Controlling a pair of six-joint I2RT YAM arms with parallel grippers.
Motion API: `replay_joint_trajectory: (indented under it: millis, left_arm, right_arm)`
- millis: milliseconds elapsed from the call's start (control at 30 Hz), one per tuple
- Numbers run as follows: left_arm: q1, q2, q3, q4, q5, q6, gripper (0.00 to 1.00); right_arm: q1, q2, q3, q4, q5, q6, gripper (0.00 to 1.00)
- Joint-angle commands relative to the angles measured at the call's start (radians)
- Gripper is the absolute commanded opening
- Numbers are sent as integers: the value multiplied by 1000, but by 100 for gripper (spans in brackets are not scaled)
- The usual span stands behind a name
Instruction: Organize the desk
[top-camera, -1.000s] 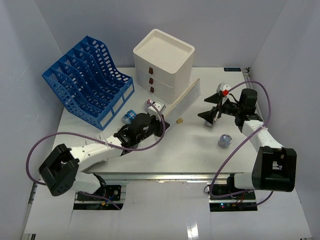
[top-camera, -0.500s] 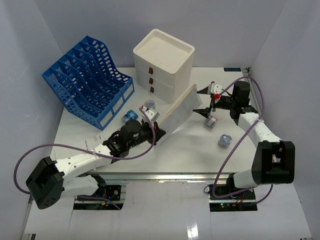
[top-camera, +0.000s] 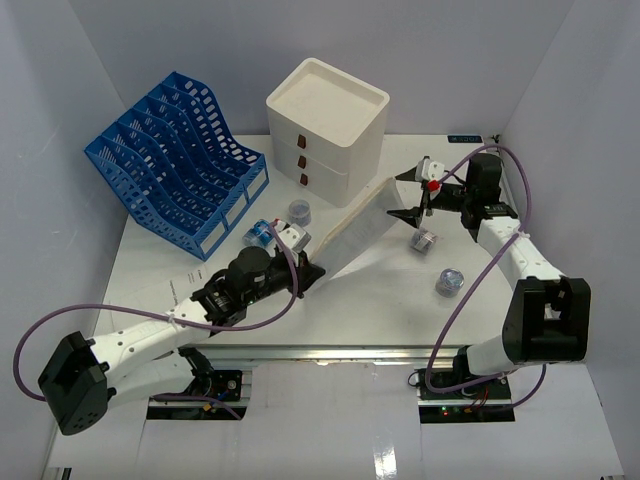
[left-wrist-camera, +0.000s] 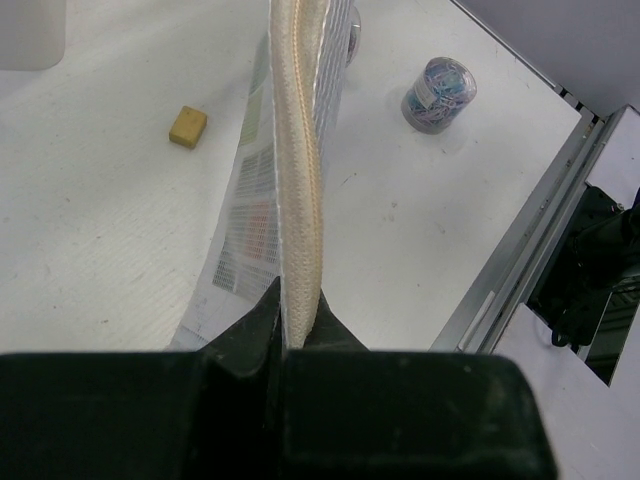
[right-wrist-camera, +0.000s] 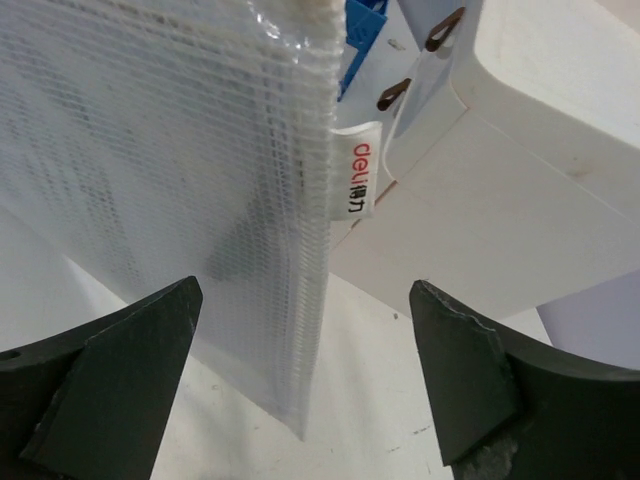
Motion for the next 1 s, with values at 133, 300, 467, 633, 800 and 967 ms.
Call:
replay_joint_trajectory:
  millis: [133,300,467,633,800,967]
  left_arm:
    - [3,-52,-17,63,31,7,0]
    - [1,-49,-19,78,32,6,0]
    - [3,-52,-30,88,18,3,0]
    - [2,-50,-35,83,-21,5,15]
    - [3,-24,-17,74,-22,43,66]
    - [1,48,70,34,16,152,81]
  right_arm:
    - [25,49,155,-495,-187,-424,69]
    - [67,103,253,-855,-177,-714,51]
    - [86,79,224,-898,-138,-754,35]
    - [86,34,205,-872,-87,-669,10]
    - [86,-47,129,-787,-65,-583,8]
    - [87,-120,100,-774,-58,-545,8]
